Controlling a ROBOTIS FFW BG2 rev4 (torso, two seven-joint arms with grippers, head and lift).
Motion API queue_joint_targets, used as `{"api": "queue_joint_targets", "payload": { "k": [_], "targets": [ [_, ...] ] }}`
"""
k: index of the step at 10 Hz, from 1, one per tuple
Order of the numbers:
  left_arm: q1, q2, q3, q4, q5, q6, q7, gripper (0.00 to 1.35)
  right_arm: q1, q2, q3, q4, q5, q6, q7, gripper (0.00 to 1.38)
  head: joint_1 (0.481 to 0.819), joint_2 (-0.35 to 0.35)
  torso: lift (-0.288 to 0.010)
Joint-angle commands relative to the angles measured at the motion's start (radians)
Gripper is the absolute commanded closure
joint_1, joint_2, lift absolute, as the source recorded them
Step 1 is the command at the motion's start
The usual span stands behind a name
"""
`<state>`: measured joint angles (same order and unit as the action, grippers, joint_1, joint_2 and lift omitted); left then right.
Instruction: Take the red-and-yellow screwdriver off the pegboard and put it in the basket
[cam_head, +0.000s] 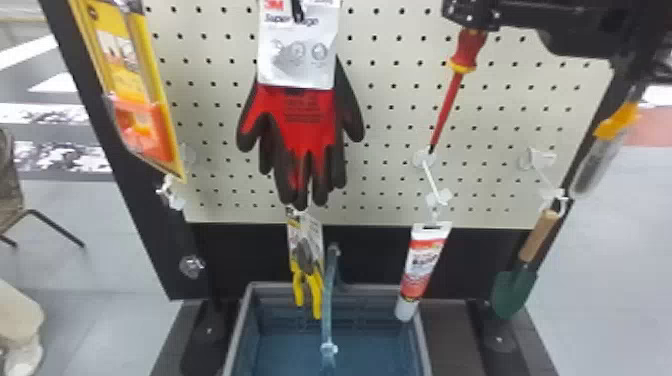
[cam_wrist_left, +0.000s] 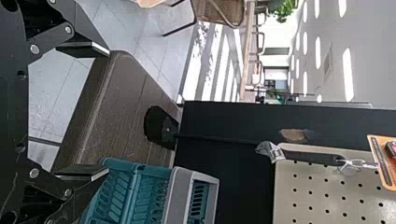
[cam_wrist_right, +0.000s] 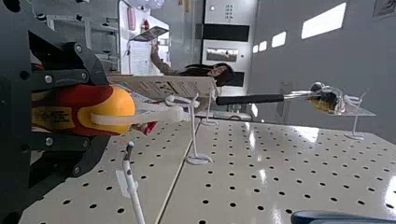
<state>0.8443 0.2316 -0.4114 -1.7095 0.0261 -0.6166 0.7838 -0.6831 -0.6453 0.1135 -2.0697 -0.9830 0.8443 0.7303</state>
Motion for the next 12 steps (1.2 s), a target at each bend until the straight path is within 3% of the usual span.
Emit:
{"api": "queue_joint_targets", "payload": {
  "k": [1,3,5,8,12],
  "targets": [
    [-0.002,0.000,-0.001,0.000,0.000,0.002,0.000,0.39,0.110,0.007,-0.080,-0.079,-0.031,0.007,-0.029,1.12,0.549,0.000,-0.100],
    [-0.004,-0.002,-0.003,0.000,0.000,0.002,0.000,0.39,0.196,0.032,-0.121,-0.106,-0.043,0.010,-0.038,1.12,0.549,0.000,-0.100],
    [-0.006,-0.002,-0.007,0.000,-0.002,0.006,0.000,0.39,0.304,0.082,-0.198,-0.165,-0.043,0.007,-0.060,1.12,0.549,0.000,-0.100],
    [-0.008,-0.006,-0.007,0.000,0.000,0.008,0.000,0.39,0.486,0.196,-0.337,-0.258,-0.031,-0.037,-0.126,1.12,0.549,0.000,-0.100],
    [-0.004,-0.008,-0.007,0.000,0.000,0.006,0.000,0.39,0.643,0.334,-0.408,-0.266,0.004,-0.099,-0.161,1.12,0.549,0.000,-0.100]
  ]
}}
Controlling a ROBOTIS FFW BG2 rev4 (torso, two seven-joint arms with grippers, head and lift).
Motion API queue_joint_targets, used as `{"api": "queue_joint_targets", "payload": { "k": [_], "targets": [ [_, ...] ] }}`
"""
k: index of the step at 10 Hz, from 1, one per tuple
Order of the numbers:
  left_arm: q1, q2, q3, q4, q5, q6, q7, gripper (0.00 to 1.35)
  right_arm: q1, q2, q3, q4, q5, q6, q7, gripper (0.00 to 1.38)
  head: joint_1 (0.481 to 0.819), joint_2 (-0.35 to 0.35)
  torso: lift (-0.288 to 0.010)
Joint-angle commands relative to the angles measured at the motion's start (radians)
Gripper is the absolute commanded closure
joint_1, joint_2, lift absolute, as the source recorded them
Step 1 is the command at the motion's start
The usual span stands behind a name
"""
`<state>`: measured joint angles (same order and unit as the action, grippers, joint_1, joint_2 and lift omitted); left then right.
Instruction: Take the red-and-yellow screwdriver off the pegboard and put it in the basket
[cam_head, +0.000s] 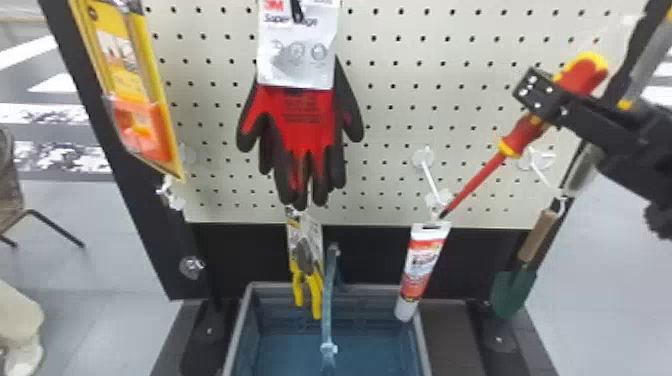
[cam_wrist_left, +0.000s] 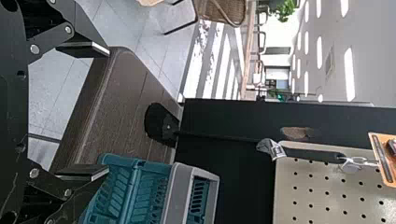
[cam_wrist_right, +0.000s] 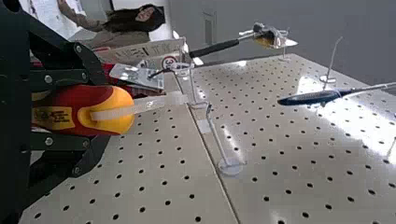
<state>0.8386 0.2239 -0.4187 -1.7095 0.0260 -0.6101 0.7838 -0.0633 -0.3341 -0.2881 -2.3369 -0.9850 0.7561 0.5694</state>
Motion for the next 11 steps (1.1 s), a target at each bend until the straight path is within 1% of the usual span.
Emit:
{"api": "queue_joint_targets", "payload": {
  "k": [1,4,7,9,10,11],
  "targets": [
    [0.002,0.000,0.000,0.000,0.000,0.000,0.000,0.39,0.051,0.046,-0.010,0.019,0.006,-0.031,-0.002,1.12,0.549,0.000,-0.100],
    [0.004,-0.001,0.000,0.000,0.002,-0.005,0.000,0.39,0.150,0.130,-0.011,0.068,0.019,-0.087,-0.002,1.12,0.549,0.000,-0.100],
    [0.004,-0.003,0.000,0.002,0.002,-0.005,0.000,0.39,0.266,0.190,-0.010,0.073,0.034,-0.126,-0.014,1.12,0.549,0.000,-0.100],
    [0.006,-0.005,0.000,0.002,0.003,-0.007,0.000,0.39,0.345,0.242,-0.010,0.085,0.032,-0.169,-0.040,1.12,0.549,0.000,-0.100],
    [0.006,-0.005,0.000,0.005,0.003,-0.008,0.000,0.39,0.358,0.251,-0.006,0.112,0.032,-0.172,-0.040,1.12,0.549,0.000,-0.100],
    [0.004,-0.005,0.000,0.010,0.003,-0.013,0.000,0.39,0.362,0.251,0.009,0.151,0.034,-0.175,-0.039,1.12,0.549,0.000,-0.100]
  ]
}}
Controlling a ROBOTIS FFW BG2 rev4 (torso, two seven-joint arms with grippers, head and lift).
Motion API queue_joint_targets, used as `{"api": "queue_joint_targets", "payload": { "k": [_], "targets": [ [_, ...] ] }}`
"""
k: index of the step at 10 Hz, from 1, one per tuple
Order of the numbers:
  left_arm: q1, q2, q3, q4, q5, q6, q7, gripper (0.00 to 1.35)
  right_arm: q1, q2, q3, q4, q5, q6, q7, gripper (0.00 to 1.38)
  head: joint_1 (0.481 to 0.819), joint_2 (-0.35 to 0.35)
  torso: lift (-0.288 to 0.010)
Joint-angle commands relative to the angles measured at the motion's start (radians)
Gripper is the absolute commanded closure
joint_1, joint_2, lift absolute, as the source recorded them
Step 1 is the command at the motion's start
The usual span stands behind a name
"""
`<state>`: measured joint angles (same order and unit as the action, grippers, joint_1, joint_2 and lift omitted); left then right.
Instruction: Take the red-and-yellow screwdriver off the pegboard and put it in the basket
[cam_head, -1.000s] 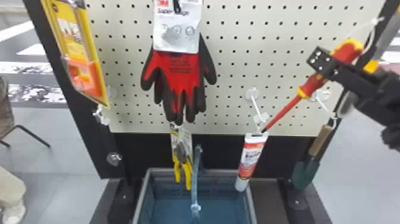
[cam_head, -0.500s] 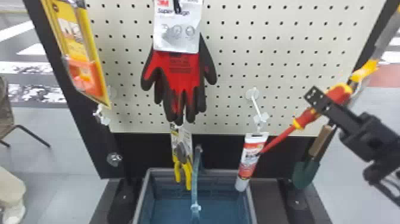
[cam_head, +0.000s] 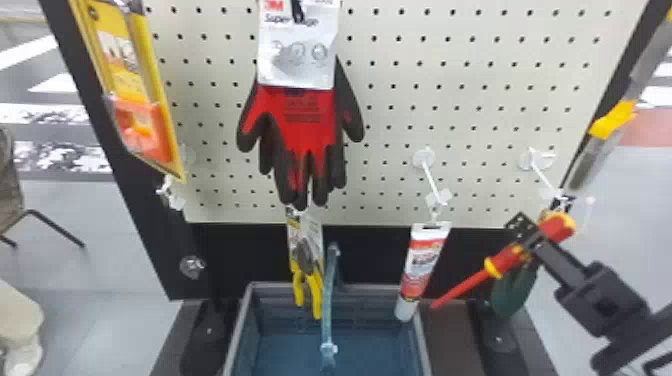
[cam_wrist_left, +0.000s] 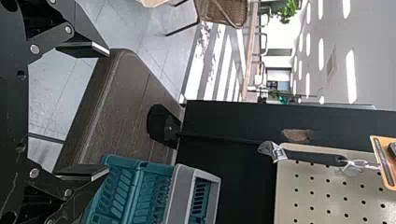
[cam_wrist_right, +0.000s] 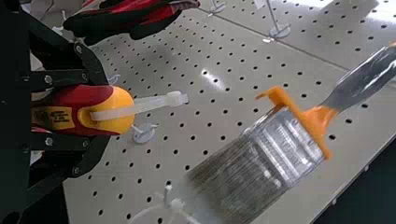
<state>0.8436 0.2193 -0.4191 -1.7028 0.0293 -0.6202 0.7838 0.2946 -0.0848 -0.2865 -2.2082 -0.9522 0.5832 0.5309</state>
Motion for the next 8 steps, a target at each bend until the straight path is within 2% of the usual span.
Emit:
{"api": "queue_joint_targets", "payload": {
  "k": [1,3,8],
  "targets": [
    [-0.001,0.000,-0.001,0.006,0.001,-0.004,0.000,0.39,0.013,0.003,0.032,0.062,0.001,-0.028,0.001,1.12,0.549,0.000,-0.100],
    [-0.003,-0.003,0.000,0.013,0.001,-0.009,0.000,0.39,0.019,0.022,0.053,0.126,0.007,-0.068,0.001,1.13,0.549,0.000,-0.100],
    [-0.005,-0.005,0.000,0.020,0.004,-0.016,-0.002,0.39,0.041,0.040,0.142,0.238,0.004,-0.200,-0.015,1.13,0.549,0.000,-0.100]
  ]
}}
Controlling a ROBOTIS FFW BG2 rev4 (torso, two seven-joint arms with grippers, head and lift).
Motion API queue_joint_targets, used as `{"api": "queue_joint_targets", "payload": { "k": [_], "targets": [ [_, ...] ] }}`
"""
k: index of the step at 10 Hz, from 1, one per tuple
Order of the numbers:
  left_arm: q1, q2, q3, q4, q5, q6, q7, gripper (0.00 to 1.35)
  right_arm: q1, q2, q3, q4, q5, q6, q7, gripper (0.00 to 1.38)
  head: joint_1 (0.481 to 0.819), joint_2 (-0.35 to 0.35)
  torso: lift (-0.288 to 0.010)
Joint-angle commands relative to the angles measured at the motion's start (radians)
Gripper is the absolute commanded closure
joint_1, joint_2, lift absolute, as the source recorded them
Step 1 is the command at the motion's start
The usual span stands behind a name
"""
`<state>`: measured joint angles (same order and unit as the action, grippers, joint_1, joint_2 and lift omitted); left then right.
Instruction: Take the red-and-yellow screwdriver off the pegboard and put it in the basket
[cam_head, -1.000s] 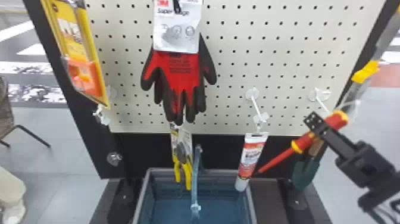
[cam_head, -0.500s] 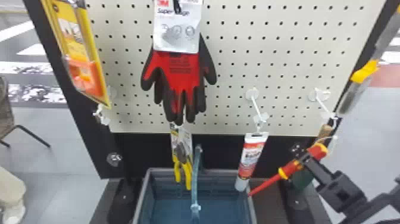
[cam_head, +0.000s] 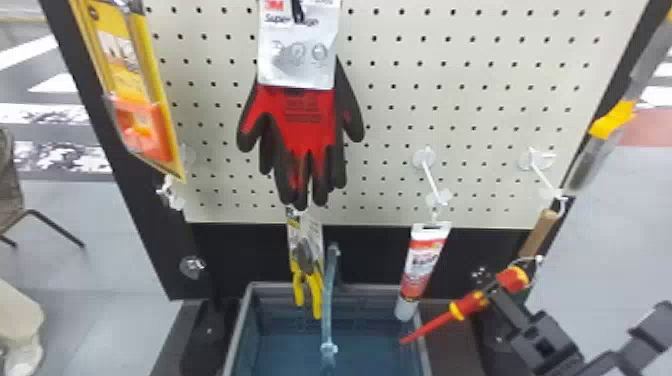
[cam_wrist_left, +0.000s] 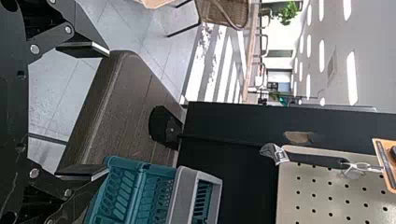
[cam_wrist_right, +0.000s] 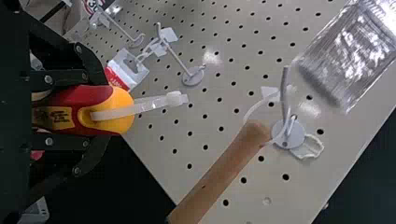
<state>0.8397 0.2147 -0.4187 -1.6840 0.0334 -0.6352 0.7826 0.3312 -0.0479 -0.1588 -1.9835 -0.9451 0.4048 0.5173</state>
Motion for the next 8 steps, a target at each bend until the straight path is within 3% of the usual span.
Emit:
{"api": "queue_joint_targets", "payload": {
  "k": [1,4,8],
  "targets": [
    [-0.002,0.000,0.000,0.001,0.000,-0.001,0.000,0.39,0.017,0.011,0.033,0.016,-0.004,-0.046,-0.020,1.13,0.549,0.000,-0.100],
    [0.001,0.000,0.000,0.004,0.002,-0.001,-0.002,0.39,0.047,0.046,0.087,0.024,-0.001,-0.123,-0.080,1.13,0.549,0.000,-0.100],
    [-0.002,0.002,0.000,0.006,0.002,-0.001,-0.006,0.39,0.047,0.042,0.177,0.073,-0.037,-0.162,-0.131,1.19,0.549,0.000,-0.100]
  ]
}}
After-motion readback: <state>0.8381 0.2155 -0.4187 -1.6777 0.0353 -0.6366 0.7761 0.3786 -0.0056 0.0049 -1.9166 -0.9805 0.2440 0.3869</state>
